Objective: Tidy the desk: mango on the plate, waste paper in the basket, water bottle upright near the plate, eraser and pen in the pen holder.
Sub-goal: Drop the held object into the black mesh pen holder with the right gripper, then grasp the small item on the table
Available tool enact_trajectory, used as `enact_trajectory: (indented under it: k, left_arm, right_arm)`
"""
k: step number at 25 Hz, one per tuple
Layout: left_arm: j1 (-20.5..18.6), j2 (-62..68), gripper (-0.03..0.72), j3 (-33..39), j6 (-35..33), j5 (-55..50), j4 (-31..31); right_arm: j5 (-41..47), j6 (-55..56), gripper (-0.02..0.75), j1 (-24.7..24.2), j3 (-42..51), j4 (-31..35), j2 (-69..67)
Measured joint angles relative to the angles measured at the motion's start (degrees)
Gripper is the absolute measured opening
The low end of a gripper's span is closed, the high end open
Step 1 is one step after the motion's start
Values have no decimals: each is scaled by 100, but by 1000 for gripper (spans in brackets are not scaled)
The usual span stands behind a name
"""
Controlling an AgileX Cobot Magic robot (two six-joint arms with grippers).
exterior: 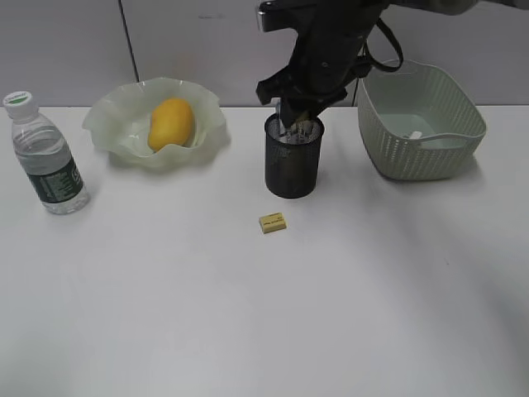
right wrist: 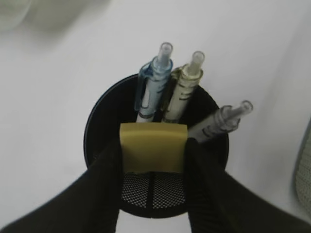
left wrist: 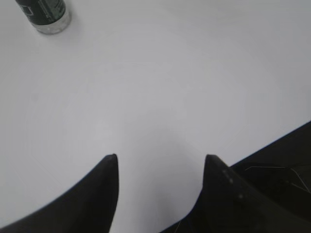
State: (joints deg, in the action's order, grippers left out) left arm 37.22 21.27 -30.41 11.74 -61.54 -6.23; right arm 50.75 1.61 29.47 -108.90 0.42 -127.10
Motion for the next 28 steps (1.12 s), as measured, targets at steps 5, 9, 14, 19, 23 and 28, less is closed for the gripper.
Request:
enact_trajectory:
  k: [5,9,14,19,23,28]
  left_arm:
    - [0,0,424,0,0,0,0]
    - [0,0,424,0,0,0,0]
    - [0,0,424,0,0,0,0]
    - [0,0,424,0,0,0,0]
    - [0,0,424,0,0,0,0]
    - [0,0,424,0,0,0,-6]
  right_arm:
    - [17,4,356,0,-20,0,-169]
    - [225,4,512,0,-212,0,-169]
    - [733,-64,567,0,-736,0,-169]
    - [1265,-201,573,0,-1015,0,88]
    - [1741,-366,573,0,-1035,-42,483]
    - [1833,-400,546,0,-834,-42,1014]
